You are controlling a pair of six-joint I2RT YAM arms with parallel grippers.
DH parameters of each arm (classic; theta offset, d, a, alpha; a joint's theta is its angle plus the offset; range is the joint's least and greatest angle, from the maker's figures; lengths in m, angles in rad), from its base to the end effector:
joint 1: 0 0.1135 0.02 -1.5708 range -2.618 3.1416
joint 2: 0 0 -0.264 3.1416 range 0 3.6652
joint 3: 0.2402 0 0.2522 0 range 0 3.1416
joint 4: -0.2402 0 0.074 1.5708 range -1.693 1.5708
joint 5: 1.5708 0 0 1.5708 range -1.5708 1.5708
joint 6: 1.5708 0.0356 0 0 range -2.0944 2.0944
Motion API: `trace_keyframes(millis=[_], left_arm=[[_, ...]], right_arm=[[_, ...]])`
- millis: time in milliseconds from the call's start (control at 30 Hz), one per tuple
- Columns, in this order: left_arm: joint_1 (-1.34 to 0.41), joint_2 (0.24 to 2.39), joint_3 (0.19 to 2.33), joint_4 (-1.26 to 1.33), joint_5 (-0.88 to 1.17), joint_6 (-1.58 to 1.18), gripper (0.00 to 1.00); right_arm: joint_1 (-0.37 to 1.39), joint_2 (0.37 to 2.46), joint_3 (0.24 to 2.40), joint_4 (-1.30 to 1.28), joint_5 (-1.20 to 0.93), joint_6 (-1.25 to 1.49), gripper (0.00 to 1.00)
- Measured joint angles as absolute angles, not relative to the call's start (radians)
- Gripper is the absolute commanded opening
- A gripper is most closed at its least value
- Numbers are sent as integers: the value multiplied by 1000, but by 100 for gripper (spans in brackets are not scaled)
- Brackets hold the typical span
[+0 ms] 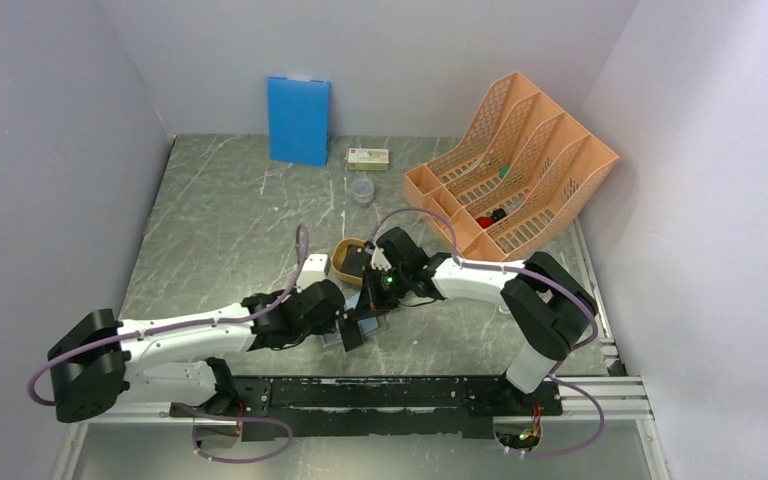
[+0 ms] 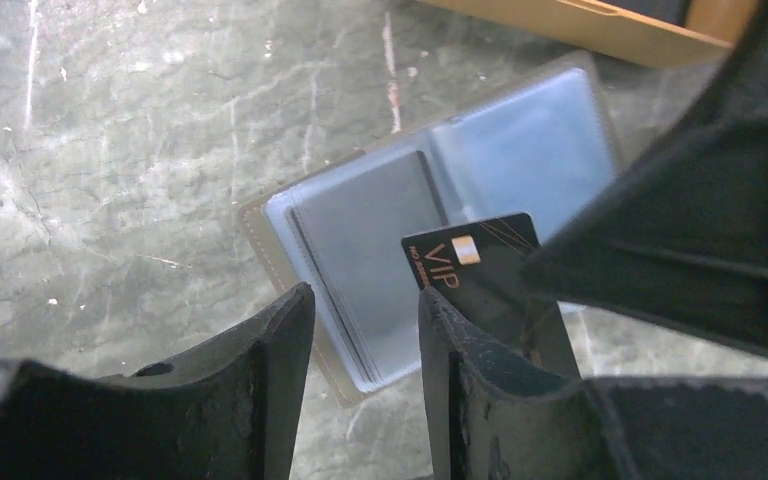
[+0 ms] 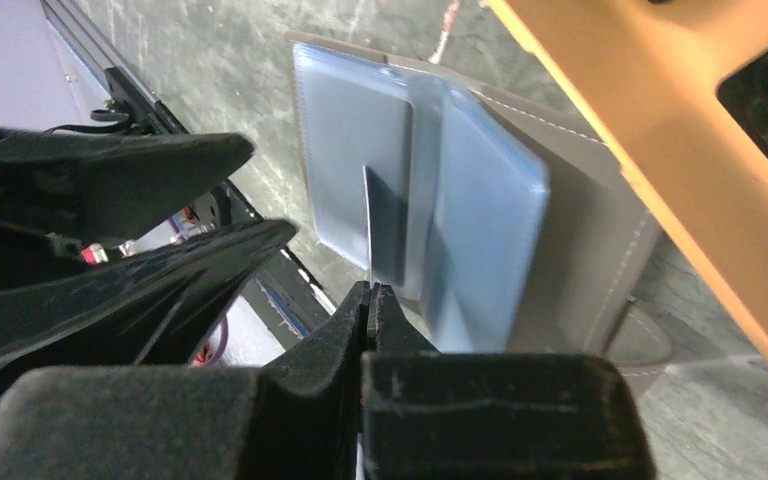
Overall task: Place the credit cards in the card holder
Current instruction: Turn over the card slot in the card holder.
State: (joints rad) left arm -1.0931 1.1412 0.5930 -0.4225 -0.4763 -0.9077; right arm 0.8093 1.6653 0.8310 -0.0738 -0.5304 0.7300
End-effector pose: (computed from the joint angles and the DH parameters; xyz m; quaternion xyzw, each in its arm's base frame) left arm 0.1111 -0.1790 0.1899 0.0165 0.9308 -0.1201 0.3448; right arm 0.2066 0.2428 0.1526 -0.1214 0.9085 0.3965 0.0530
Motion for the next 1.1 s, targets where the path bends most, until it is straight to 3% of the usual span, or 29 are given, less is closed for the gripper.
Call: trace_keyframes(millis=[333, 533, 800, 1100], left_arm=[[-1043, 1303, 582, -355, -488, -920, 36], [-1042, 1397, 628, -285, -535, -871, 29], [-1048, 1480, 671, -186, -547, -747, 28], [-1051, 1490, 680, -171, -546, -706, 29]], right_arm=[[825, 1650, 858, -120, -503, 701, 0], [825, 1501, 833, -184, -434, 679, 0], [819, 1295, 733, -248, -290, 674, 0], [762, 1255, 704, -253, -260, 676, 0]])
